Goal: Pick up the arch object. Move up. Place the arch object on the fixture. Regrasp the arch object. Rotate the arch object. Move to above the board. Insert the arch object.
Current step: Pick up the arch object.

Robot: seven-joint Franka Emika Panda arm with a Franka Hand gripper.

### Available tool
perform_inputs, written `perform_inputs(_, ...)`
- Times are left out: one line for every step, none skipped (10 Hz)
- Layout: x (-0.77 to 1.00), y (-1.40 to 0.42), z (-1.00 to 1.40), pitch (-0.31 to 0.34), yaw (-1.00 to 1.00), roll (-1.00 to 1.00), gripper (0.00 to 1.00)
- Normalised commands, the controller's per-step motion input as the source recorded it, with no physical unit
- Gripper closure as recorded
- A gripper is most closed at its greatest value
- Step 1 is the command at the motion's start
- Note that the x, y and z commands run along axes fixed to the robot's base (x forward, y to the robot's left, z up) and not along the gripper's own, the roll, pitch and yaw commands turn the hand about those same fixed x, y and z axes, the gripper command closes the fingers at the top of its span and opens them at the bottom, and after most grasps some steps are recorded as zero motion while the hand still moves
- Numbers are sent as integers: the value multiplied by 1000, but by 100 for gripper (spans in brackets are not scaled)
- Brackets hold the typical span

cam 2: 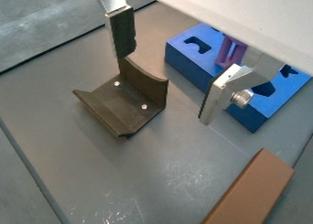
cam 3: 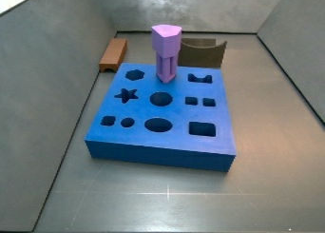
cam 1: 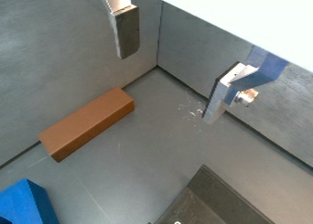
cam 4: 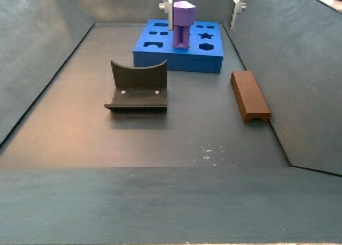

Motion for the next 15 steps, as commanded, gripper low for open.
perform_inputs(-746,0,0,-139,-189,0,0)
perform_inputs(-406,0,-737,-114,-11,0,0)
perform_inputs(-840,0,-883,-184,-106,-36,0)
perform_inputs(-803,26,-891,-181,-57,-47,0)
perform_inputs(-809,89,-897,-187,-11,-30,0)
perform_inputs(-580,157,-794,-234,0,-57,0)
perform_inputs(-503,246,-771,-236,0,-81,0)
perform_inputs(-426,260,-786,-210,0,-94,0)
perform_inputs(-246,169,-897,-153,0,-54,0)
perform_inputs(-220,80,-960,-129,0,-14,0)
perform_inputs(0,0,-1000,-63,0,0,0)
perform_inputs(-71,0,-1000,-54,0,-4,0)
perform_inputs(0,0,-1000,-20,0,-3,0)
perform_inputs(0,0,-1000,-1,0,0,0)
perform_inputs(0,0,-1000,-17,0,0,0)
